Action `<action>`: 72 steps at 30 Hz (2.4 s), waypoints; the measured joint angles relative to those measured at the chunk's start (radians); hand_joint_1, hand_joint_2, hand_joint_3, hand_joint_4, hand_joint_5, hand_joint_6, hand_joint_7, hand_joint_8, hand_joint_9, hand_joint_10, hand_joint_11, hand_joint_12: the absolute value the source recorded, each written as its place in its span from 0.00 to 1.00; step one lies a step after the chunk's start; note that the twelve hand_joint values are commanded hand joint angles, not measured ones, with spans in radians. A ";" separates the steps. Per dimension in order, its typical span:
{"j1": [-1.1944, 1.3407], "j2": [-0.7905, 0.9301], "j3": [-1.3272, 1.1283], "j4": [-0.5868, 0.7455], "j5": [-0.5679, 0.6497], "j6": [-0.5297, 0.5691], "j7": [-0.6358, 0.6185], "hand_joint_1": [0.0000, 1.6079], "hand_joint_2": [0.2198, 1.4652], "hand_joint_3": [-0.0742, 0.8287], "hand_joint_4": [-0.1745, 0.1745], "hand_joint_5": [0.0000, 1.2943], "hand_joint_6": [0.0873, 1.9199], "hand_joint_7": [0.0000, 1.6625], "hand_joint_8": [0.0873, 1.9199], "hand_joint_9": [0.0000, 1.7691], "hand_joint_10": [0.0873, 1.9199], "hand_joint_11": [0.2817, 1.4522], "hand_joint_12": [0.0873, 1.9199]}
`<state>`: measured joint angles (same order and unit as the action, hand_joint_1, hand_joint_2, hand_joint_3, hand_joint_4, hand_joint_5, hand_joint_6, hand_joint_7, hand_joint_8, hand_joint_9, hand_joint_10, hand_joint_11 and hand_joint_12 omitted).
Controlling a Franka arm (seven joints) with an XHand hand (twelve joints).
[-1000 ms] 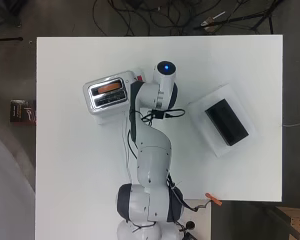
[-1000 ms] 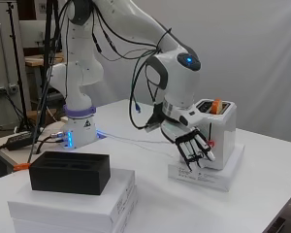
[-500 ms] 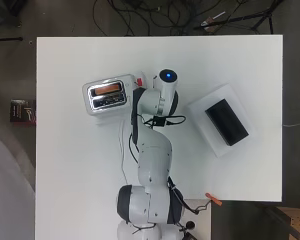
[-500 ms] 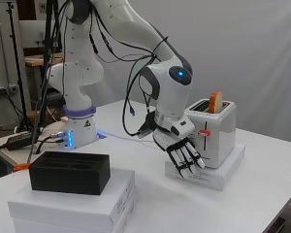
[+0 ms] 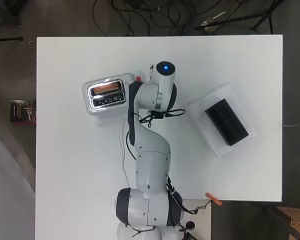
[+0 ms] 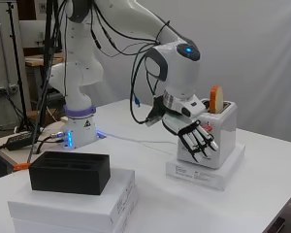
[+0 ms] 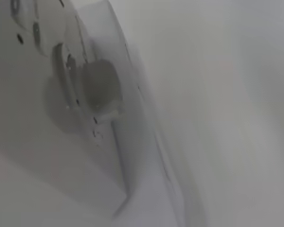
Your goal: Teleoperate dual arm-hand system to toast a bread
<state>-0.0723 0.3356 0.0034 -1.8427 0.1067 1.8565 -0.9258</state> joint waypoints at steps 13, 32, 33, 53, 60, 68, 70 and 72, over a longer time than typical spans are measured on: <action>-0.009 0.075 -0.020 0.066 0.042 -0.005 -0.056 0.17 0.75 0.09 0.39 0.14 0.00 0.31 0.00 0.43 0.00 0.19 0.00; -0.029 -0.134 -0.051 -0.062 0.161 0.004 -0.220 0.19 0.78 0.08 0.33 0.18 0.00 0.47 0.43 0.59 0.46 0.37 0.33; -0.028 -0.117 -0.044 -0.024 0.158 -0.010 -0.218 0.21 0.79 0.08 0.26 0.19 0.00 0.53 0.70 0.66 0.71 0.46 0.60; -0.011 0.082 -0.002 0.068 0.090 -0.006 -0.106 0.26 0.82 0.09 0.32 0.18 0.00 0.55 1.00 0.67 1.00 0.41 0.92; -0.010 0.128 -0.006 0.039 0.066 -0.009 -0.060 0.33 0.80 0.08 0.24 0.19 0.00 0.68 1.00 0.82 1.00 0.65 0.98; -0.002 0.060 0.005 0.012 0.021 -0.001 0.010 0.08 0.81 0.08 0.29 0.26 0.00 0.64 1.00 0.77 1.00 0.63 0.98; -0.004 0.000 0.003 0.024 0.056 -0.022 -0.048 0.10 0.77 0.07 0.29 0.28 0.00 0.51 1.00 0.63 1.00 0.41 0.89; -0.006 -0.060 0.000 0.026 0.075 -0.035 -0.112 0.10 0.74 0.07 0.31 0.29 0.00 0.45 1.00 0.56 1.00 0.30 0.79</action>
<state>-0.0781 0.2754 0.0036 -1.8164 0.1822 1.8214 -1.0379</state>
